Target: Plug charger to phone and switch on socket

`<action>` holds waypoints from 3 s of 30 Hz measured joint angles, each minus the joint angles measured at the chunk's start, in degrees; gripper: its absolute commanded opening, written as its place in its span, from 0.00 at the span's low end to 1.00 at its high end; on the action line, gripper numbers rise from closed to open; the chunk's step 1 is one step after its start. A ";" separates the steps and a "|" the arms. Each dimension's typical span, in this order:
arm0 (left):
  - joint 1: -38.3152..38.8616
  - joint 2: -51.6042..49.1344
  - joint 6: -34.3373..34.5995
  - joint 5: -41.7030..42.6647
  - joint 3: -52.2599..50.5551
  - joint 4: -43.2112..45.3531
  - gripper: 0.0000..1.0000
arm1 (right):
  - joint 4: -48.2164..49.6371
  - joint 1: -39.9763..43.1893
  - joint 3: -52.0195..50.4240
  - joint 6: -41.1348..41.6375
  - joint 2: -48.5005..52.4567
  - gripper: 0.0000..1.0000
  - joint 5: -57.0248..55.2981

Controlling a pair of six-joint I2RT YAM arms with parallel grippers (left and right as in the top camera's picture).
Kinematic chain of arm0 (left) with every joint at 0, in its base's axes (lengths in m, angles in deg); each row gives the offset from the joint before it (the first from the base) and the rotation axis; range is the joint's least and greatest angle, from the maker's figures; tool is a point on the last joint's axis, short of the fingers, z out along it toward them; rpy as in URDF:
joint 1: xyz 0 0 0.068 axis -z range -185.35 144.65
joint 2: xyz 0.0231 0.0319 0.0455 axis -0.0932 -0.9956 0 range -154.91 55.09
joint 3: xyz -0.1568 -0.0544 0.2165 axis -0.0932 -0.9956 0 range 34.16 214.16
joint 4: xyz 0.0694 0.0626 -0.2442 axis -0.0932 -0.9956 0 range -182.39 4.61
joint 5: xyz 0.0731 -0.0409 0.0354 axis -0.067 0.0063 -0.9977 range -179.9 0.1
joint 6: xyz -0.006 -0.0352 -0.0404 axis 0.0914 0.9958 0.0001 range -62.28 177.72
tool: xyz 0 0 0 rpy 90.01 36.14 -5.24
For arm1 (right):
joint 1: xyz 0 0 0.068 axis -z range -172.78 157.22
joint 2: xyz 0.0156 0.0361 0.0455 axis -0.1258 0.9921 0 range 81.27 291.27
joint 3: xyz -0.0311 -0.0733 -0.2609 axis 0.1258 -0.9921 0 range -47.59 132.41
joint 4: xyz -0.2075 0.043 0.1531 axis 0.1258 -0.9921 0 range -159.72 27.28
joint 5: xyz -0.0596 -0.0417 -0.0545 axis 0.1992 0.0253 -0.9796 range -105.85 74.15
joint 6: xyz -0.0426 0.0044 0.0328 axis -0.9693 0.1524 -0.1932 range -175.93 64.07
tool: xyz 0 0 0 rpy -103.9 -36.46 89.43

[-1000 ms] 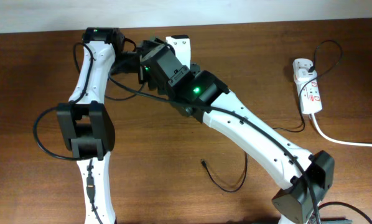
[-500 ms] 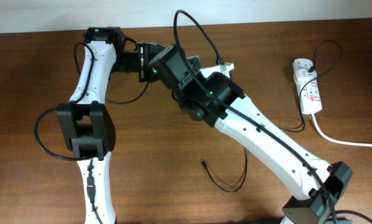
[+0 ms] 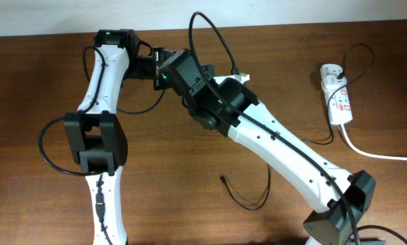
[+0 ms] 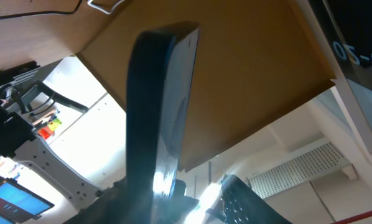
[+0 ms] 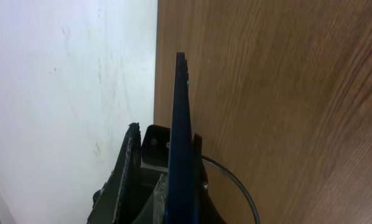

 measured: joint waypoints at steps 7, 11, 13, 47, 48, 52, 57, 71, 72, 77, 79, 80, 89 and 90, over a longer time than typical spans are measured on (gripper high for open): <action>0.11 0.00 -0.26 -0.83 0.00 -0.02 0.19 | 1.05 0.11 0.00 0.15 0.00 0.04 -0.26; 0.11 0.00 -0.48 -0.87 0.00 0.00 0.08 | 1.79 0.33 0.00 0.39 0.00 0.05 0.02; 0.04 0.00 -1.88 -0.37 0.00 0.63 0.00 | 2.43 0.68 0.02 1.40 0.00 0.17 0.74; -5.16 6.01 -23.23 -64.81 19.02 12.72 0.00 | -6.03 1.33 -42.56 -91.52 -8.81 0.60 31.19; -5.03 6.01 -23.26 -64.78 19.02 12.61 0.00 | -3.43 0.61 -44.26 -90.66 -8.85 0.72 31.23; -5.01 6.01 -23.26 -64.78 19.02 12.44 0.00 | 0.24 0.46 -48.19 -88.35 -8.98 0.84 31.21; -5.01 6.01 -23.26 -64.78 19.02 11.74 0.00 | 0.52 0.46 -48.78 -91.89 -8.98 0.68 31.50; -5.01 6.01 -23.23 -62.14 19.02 12.22 0.00 | 13.51 0.46 -56.81 -97.15 -8.11 0.38 30.51; -5.01 6.01 -23.23 -62.14 19.02 12.22 0.00 | 13.49 0.48 -56.81 -97.20 -8.09 0.34 30.47; -5.01 6.01 -23.23 -62.14 19.02 12.24 0.00 | 13.62 0.46 -56.81 -97.18 -8.02 0.33 30.49; -5.01 6.01 -23.23 -62.14 19.02 12.31 0.00 | 14.84 0.46 -56.81 -97.22 -8.00 0.34 30.53; -5.01 6.01 -23.23 -62.14 19.02 12.46 0.00 | 15.15 0.46 -56.81 -97.24 -7.98 0.33 30.53; -5.01 6.01 -23.23 -62.14 19.02 12.61 0.00 | 15.80 0.46 -56.76 -97.39 -7.87 0.22 30.03; -5.01 6.01 -23.23 -62.14 19.02 12.63 0.00 | 15.78 0.46 -56.76 -97.42 -7.87 0.19 29.88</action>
